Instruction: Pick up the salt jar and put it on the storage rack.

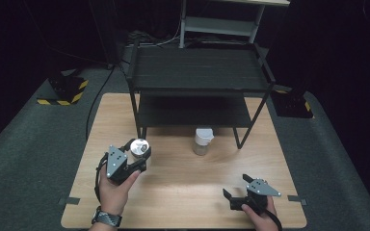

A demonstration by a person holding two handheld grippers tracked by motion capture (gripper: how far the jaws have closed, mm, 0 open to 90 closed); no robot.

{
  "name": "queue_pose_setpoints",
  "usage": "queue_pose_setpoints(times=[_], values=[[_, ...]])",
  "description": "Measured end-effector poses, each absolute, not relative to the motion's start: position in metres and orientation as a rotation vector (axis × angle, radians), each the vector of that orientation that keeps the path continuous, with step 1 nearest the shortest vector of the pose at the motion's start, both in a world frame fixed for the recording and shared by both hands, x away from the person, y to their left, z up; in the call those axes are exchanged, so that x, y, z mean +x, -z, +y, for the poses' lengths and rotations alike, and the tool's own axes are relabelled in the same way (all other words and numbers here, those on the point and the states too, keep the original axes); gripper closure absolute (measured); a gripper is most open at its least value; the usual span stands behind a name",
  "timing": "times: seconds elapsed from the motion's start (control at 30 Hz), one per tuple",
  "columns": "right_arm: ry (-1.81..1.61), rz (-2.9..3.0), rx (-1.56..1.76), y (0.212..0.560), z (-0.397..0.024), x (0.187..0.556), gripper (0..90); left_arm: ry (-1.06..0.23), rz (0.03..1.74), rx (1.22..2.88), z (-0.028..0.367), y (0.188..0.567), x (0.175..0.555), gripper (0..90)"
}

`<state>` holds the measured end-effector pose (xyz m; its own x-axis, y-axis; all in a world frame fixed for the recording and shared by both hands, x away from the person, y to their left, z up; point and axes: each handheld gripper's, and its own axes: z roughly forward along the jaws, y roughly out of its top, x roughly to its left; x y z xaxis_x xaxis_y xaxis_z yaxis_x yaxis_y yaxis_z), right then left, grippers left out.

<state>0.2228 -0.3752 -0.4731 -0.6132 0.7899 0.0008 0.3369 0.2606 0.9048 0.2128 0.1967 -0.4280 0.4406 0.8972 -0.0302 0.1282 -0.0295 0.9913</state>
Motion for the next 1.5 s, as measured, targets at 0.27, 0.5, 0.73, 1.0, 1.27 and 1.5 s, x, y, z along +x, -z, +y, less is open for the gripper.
queue_pose_setpoints(times=[0.27, 0.5, 0.73, 1.0, 1.27, 1.5], values=[[-1.329, 2.082, 1.018, 0.473, -0.376, 0.223, 0.2, -0.768, 0.909, 1.492, 0.175, 0.411, 0.215, 34.8], [-1.324, 2.089, 1.002, 0.473, -0.376, 0.224, 0.2, -0.762, 0.874, 1.495, 0.161, 0.389, 0.221, 34.8], [-1.316, 2.091, 0.992, 0.473, -0.375, 0.223, 0.2, -0.764, 0.84, 1.481, 0.15, 0.369, 0.227, 34.8], [-1.319, 2.093, 0.991, 0.473, -0.376, 0.223, 0.2, -0.785, 0.834, 1.459, 0.138, 0.342, 0.234, 34.8], [-1.32, 2.091, 0.993, 0.473, -0.376, 0.223, 0.2, -0.814, 0.829, 1.442, 0.133, 0.321, 0.24, 34.8], [-1.319, 2.091, 0.991, 0.473, -0.377, 0.224, 0.2, -0.832, 0.826, 1.426, 0.129, 0.303, 0.245, 34.8]])
